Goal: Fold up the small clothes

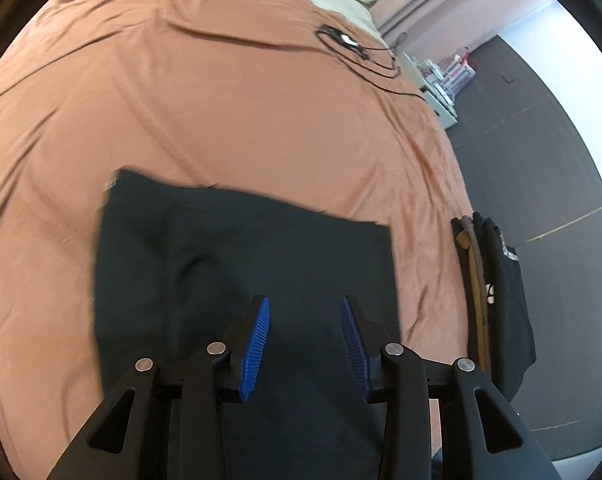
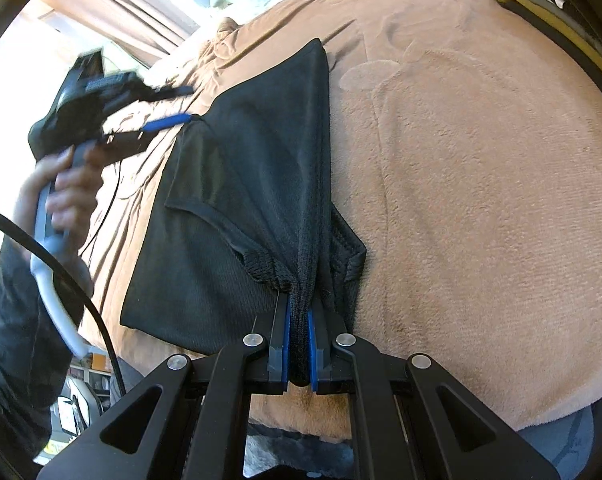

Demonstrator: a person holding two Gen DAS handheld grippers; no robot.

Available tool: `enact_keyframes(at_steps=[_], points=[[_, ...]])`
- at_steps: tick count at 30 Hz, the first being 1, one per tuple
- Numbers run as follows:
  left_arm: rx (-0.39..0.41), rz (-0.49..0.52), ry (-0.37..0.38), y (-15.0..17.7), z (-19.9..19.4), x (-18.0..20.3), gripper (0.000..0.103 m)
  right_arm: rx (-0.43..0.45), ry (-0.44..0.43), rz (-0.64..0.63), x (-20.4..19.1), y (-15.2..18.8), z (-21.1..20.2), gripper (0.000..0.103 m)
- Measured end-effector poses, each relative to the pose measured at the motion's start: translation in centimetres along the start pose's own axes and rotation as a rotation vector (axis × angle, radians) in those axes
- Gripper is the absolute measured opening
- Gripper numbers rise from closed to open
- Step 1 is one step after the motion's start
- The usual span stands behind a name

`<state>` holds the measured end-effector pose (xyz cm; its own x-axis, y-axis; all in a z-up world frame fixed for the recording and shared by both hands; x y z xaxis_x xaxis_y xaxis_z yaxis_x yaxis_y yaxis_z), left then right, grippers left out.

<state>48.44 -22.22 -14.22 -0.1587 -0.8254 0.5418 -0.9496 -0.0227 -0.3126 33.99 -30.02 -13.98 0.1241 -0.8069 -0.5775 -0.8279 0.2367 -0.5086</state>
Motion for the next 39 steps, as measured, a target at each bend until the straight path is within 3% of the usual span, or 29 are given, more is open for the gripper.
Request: enact_keyframes(at_steps=[11,22,25,27,31,39], points=[[-0.026,-0.076,-0.036,4.9,-2.5,-4.9,0.043,-0.005,0.033,0.001,-0.4,0.2,-0.4,0.004],[-0.086,-0.096,-0.008,7.1,-0.6,-5.1,0.044,-0.012,0.059,-0.008,-0.7,0.3,-1.2,0.011],[-0.074,-0.104,0.022,7.0,-0.3,-5.0,0.044,0.001,0.092,-0.023,-1.0,0.3,-1.6,0.027],[-0.076,-0.107,0.045,6.8,0.0,-4.8,0.044,0.026,0.109,-0.034,-1.2,0.4,-2.2,0.05],[-0.084,-0.104,0.074,6.1,0.5,-4.4,0.017,0.038,0.111,-0.053,-1.5,0.4,-2.4,0.051],[-0.064,-0.071,0.13,3.7,0.8,-1.8,0.013,0.007,0.123,-0.056,-0.9,-0.3,-1.2,0.051]])
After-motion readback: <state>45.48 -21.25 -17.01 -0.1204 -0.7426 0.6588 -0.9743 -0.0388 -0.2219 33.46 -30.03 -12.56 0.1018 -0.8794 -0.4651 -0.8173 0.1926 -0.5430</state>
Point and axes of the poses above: each gripper's, at about its wrist camera, not at the fingertips, and z roughly the way its jaws point, x to its right, y to its underside, the point moved 4 cm from there along z, roughly the way its jaws point, and after that the axes turned 1 degree about -x, right-handed, at the moved point
